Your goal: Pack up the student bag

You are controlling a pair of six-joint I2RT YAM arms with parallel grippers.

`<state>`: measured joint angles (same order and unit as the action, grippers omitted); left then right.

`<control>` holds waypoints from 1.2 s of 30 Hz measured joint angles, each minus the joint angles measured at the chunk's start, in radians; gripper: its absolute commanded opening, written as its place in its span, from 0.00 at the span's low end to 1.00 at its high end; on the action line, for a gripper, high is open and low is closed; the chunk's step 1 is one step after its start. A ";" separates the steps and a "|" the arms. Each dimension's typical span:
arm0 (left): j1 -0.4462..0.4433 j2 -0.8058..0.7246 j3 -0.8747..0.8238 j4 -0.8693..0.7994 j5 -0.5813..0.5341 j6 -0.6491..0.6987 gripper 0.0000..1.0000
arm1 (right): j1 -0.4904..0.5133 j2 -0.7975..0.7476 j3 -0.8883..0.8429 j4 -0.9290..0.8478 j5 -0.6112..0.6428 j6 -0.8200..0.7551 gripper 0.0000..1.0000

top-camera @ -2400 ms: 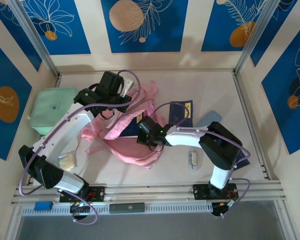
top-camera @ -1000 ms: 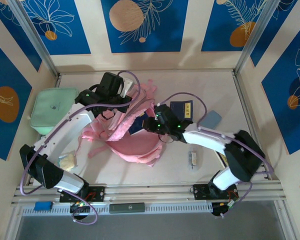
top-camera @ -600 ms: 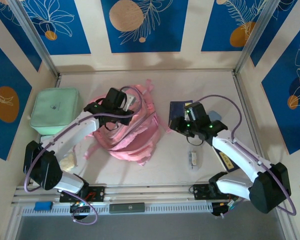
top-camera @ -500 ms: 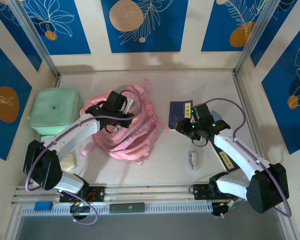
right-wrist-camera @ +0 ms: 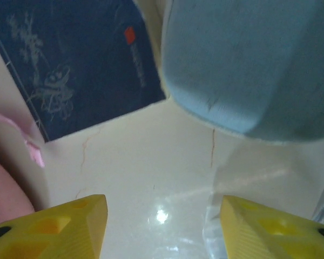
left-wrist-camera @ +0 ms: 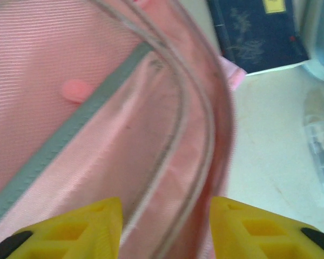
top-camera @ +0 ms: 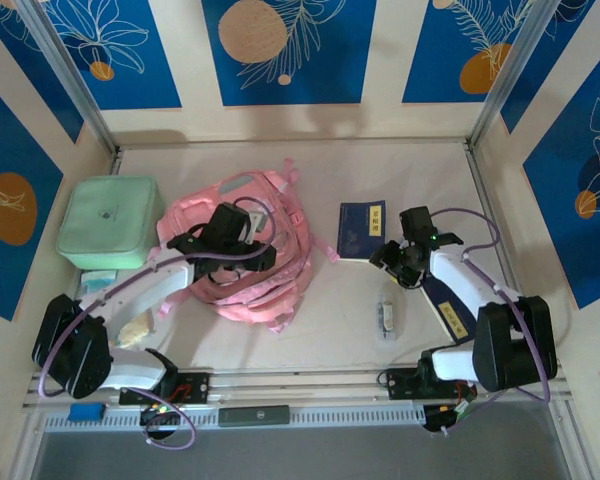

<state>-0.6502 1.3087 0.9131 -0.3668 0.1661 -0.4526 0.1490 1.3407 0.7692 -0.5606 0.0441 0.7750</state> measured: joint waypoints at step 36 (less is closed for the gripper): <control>-0.262 0.753 0.449 0.447 -0.183 -0.369 0.39 | -0.082 0.367 0.219 0.126 -0.120 -0.121 0.65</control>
<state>-0.9127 2.0613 1.3621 0.0799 -0.0170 -0.8215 0.0666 1.7073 0.9886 -0.4347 -0.0757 0.6540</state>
